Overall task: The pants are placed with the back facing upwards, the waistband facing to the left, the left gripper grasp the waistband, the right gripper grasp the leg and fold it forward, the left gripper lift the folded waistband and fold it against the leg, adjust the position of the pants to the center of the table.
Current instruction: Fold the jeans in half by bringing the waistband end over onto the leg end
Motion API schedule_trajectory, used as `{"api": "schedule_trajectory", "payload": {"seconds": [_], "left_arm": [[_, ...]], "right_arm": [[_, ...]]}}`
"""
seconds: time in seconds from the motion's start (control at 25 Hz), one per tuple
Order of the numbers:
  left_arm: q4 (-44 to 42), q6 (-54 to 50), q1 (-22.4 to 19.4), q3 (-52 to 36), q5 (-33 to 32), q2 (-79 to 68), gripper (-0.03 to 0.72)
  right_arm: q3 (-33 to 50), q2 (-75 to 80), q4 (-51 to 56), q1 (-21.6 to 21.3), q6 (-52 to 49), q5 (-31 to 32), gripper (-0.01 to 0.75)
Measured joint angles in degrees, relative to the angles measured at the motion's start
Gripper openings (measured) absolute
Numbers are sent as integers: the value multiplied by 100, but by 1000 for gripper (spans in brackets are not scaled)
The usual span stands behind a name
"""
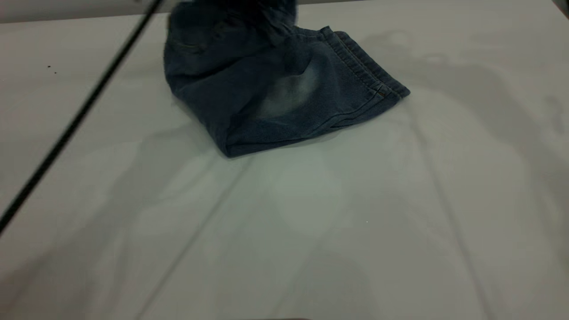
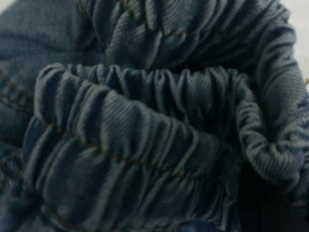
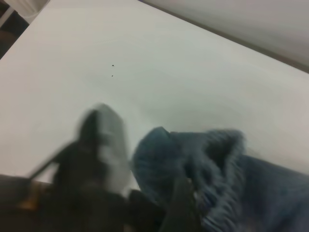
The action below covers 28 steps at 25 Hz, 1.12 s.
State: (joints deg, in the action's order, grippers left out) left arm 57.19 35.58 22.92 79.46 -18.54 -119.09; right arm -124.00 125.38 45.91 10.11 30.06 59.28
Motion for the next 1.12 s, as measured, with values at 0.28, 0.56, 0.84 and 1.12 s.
{"api": "schedule_trajectory", "payload": {"seconds": [0.28,0.56,0.84,1.12], "left_arm": [[-41,0,22,729,-649,-850,83],[-475,392,29,953,-1050,-897,386],[-1255,510,12,1190,-1362,-409,676],[-2484,-13,-171,1190,-1514,741,627]], "right_arm": [[0,0,-47,-1,-56,46,518],[0,0,-198,-1,-98,66,517],[0,0,-602,-8,-289,66,517],[0,0,-1054,29,-516,183,516]]}}
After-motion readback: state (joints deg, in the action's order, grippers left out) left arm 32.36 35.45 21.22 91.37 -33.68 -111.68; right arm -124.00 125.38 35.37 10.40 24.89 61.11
